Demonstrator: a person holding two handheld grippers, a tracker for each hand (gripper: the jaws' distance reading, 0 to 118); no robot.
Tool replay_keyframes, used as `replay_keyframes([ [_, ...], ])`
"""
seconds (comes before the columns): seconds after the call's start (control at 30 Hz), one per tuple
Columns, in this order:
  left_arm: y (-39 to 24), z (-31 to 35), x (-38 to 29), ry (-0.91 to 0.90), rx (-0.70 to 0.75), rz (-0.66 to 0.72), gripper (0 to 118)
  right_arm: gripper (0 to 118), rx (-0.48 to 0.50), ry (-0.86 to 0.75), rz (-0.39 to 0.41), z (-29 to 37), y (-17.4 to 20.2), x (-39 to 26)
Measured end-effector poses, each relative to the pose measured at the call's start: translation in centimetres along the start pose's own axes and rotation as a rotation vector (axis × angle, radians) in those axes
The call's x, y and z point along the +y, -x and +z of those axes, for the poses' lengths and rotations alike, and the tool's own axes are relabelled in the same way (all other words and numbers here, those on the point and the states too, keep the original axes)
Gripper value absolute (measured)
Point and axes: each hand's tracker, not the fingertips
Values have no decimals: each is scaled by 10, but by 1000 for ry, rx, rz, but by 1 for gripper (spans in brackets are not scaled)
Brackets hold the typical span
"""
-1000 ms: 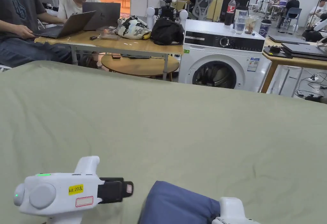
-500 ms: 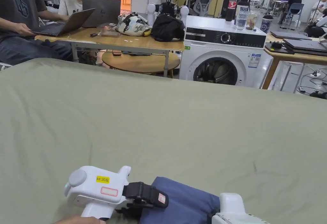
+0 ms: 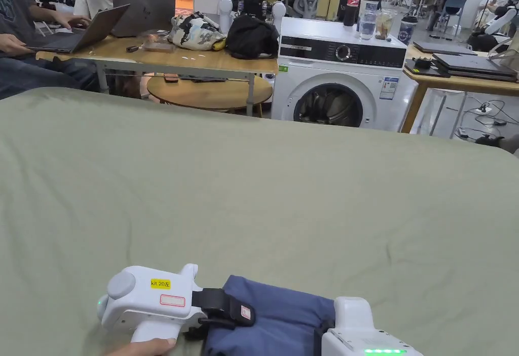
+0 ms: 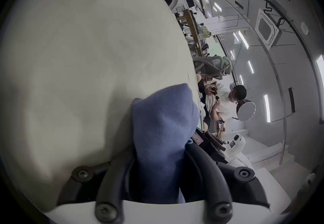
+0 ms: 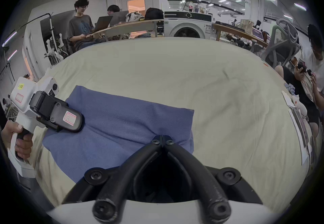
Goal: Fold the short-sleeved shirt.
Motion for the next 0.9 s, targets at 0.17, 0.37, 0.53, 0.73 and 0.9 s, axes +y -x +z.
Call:
replay_keyframes([
  [0.17, -14, 5, -7, -9, -2, -2, 21, 0, -3, -18, 6, 7, 1, 4],
  [0.37, -21, 12, -5, -21, 2, -3, 21, 0, -55, -328, 3, 39, -2, 40],
  [0.53, -38, 27, -4, -40, -51, -12, 21, 0, -102, -549, 31, 65, 4, 64],
  [0.73, -63, 56, -1, -65, 1, -55, 21, 0, -108, -590, 38, 67, 18, 77],
  [0.9, -43, 88, 7, -102, 32, -23, 21, 0, -91, -574, 24, 59, 37, 73],
])
